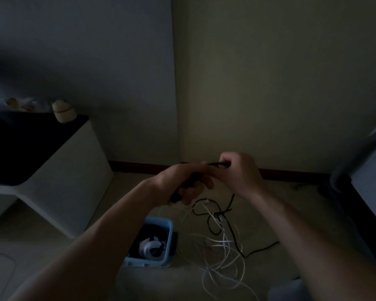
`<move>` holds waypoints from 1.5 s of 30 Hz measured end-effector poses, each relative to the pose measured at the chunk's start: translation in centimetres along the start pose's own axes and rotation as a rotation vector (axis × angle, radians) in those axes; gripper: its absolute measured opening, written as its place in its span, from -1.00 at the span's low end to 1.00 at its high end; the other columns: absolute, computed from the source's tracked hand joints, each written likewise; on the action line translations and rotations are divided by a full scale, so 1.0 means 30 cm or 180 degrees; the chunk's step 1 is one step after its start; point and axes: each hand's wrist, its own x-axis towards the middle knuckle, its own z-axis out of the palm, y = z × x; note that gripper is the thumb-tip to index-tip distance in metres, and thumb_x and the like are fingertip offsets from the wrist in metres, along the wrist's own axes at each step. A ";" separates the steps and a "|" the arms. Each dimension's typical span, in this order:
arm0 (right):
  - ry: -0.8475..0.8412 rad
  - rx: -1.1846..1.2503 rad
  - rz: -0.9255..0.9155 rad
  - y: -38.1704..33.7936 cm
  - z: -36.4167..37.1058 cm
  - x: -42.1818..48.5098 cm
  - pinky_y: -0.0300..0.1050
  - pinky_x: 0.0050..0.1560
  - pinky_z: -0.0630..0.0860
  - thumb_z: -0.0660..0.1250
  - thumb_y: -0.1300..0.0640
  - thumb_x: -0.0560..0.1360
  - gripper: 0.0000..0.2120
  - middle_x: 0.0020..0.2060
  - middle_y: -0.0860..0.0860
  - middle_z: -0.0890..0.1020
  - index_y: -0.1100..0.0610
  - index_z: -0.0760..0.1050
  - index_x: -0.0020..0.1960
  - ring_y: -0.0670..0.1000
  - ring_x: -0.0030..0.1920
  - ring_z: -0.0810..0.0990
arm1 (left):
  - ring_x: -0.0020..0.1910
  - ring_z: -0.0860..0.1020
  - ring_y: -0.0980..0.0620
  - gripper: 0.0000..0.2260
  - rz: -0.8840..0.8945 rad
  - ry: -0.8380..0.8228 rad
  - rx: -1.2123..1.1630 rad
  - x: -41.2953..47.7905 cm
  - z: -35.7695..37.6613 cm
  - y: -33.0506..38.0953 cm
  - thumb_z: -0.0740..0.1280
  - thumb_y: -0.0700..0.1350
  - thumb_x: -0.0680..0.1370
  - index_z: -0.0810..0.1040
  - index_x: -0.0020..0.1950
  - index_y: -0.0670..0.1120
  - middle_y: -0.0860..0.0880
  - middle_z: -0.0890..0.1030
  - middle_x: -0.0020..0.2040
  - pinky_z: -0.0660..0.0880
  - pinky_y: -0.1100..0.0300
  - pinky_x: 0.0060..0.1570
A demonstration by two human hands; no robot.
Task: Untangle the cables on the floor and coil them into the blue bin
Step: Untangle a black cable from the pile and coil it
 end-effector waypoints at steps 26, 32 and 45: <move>-0.1695 0.1444 0.1058 0.097 0.020 0.005 -0.04 -0.13 0.45 0.10 -0.17 0.65 -0.51 -0.53 -0.06 0.27 0.08 0.29 -0.37 -0.07 -0.52 0.32 | -0.58 0.14 0.16 -0.70 0.1120 -0.0815 -0.2360 -0.029 -0.015 0.067 0.09 0.02 0.66 0.42 -0.23 -0.01 0.10 0.22 -0.55 0.26 0.31 -0.49; -0.2064 0.1662 0.1776 0.097 0.018 -0.005 -0.08 -0.29 0.46 0.21 -0.07 0.64 -0.69 -0.46 -0.01 0.37 0.09 0.36 -0.19 -0.01 -0.47 0.38 | -0.51 0.28 0.18 -0.70 0.1426 0.0677 -0.2864 -0.011 -0.044 0.068 0.04 -0.03 0.69 0.42 -0.17 -0.03 0.10 0.34 -0.43 0.34 0.33 -0.39; -0.2347 0.1667 0.1231 0.103 -0.009 -0.020 -0.10 -0.27 0.46 0.17 0.09 0.64 -0.71 -0.43 0.03 0.42 0.07 0.64 0.16 -0.04 -0.43 0.37 | -0.32 0.64 0.02 -0.72 0.2022 0.1977 -0.3120 -0.023 -0.158 0.097 0.03 -0.07 0.73 0.39 -0.11 -0.08 -0.01 0.58 -0.32 0.54 0.14 -0.13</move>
